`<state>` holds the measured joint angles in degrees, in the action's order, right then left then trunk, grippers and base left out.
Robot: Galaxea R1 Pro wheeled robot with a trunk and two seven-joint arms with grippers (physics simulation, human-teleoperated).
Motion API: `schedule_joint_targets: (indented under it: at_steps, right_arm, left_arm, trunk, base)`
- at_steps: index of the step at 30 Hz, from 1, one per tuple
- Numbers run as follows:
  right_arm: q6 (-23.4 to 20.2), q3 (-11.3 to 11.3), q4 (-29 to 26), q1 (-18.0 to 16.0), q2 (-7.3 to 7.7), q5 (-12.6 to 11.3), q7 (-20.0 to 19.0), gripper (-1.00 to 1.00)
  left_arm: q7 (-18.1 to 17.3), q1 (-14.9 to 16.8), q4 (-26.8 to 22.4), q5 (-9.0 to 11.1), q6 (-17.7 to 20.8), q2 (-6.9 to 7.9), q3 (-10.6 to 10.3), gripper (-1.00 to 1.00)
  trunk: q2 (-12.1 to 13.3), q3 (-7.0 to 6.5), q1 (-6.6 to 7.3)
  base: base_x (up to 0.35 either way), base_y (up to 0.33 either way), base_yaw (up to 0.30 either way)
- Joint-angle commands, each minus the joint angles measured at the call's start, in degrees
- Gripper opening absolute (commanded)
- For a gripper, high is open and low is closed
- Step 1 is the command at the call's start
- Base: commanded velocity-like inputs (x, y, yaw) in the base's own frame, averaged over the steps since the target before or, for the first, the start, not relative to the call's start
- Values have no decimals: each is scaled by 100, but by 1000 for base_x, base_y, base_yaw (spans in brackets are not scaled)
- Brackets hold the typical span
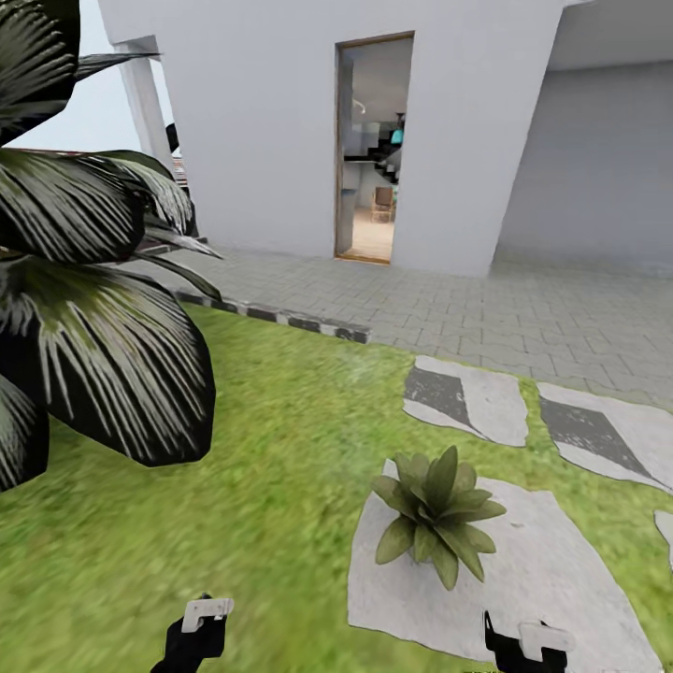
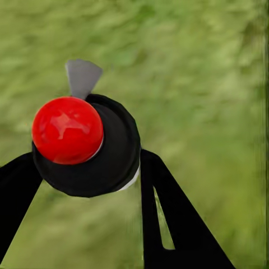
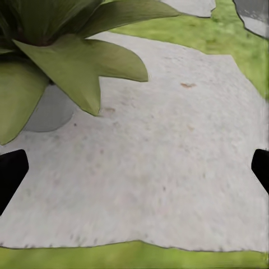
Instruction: Pick up the pesticide atomizer in the garden and spray insectifuge to fully cover both potted plants in the garden.
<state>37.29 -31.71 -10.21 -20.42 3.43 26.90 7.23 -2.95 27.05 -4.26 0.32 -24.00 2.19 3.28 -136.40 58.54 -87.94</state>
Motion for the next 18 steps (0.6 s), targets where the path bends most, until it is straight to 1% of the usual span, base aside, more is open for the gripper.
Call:
schedule_joint_targets:
  at_steps: [1, 7, 16, 18]
  right_arm:
    - [15, -19, 10, -6, 0, 61, 41, 100]
    - [15, -19, 10, -6, 0, 61, 41, 100]
    - [15, -19, 10, -6, 0, 61, 41, 100]
    - [15, -19, 10, -6, -2, 61, 41, 100]
  left_arm:
    - [-31, 2, 4, 3, -17, 3, 32, -100]
    - [-31, 2, 4, 3, -15, 6, 32, -100]
    - [-31, 2, 4, 3, -17, 1, 32, -100]
    - [-31, 2, 4, 3, -17, 1, 32, -100]
  trunk:
    - [-2, 5, 0]
    - [-2, 5, 0]
    - [-2, 4, 0]
    - [-2, 2, 0]
  base:
    - [83, 2, -285]
    - [68, 1, -286]
    - [5, 1, -284]
    - [0, 3, -181]
